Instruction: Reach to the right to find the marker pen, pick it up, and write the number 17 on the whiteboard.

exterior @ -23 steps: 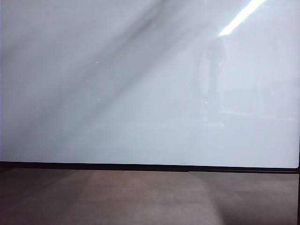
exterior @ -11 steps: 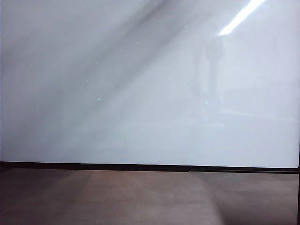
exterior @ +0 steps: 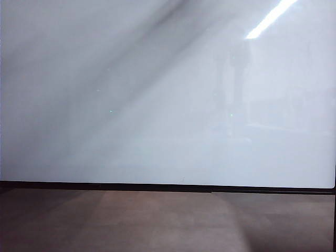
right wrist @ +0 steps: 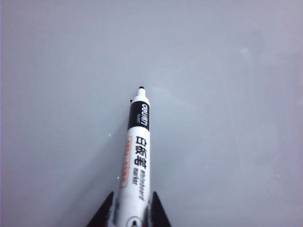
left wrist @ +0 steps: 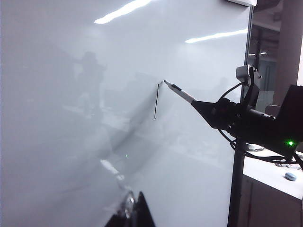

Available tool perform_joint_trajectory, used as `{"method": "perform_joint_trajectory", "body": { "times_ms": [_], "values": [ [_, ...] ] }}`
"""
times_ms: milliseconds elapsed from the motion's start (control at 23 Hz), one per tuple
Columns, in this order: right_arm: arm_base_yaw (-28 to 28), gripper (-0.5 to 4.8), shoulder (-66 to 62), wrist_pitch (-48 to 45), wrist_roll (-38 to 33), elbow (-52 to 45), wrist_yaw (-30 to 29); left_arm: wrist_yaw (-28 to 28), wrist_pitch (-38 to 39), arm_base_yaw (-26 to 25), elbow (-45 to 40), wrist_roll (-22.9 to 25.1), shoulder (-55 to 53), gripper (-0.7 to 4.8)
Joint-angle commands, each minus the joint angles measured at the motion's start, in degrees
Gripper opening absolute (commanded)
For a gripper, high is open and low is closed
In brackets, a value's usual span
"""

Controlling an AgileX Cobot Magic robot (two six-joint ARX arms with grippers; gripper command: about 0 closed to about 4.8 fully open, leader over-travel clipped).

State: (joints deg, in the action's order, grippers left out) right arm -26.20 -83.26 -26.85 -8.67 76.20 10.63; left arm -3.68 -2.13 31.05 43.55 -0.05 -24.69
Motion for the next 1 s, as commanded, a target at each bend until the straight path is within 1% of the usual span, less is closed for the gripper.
{"method": "perform_joint_trajectory", "body": {
  "times_ms": [44,697,1002],
  "values": [
    [0.66,-0.07,0.2,-0.59,0.13,0.46,-0.07,-0.17,-0.55,-0.13,0.39,-0.17,-0.02,-0.05],
    [4.85,-0.07,0.22,1.84,-0.24,0.44,0.22,-0.17,-0.52,-0.13,0.39,-0.17,-0.11,-0.05],
    [8.02,-0.07,0.28,3.1,-2.25,0.35,0.07,-0.17,-0.52,-0.13,0.39,-0.17,-0.13,-0.05]
  ]
}}
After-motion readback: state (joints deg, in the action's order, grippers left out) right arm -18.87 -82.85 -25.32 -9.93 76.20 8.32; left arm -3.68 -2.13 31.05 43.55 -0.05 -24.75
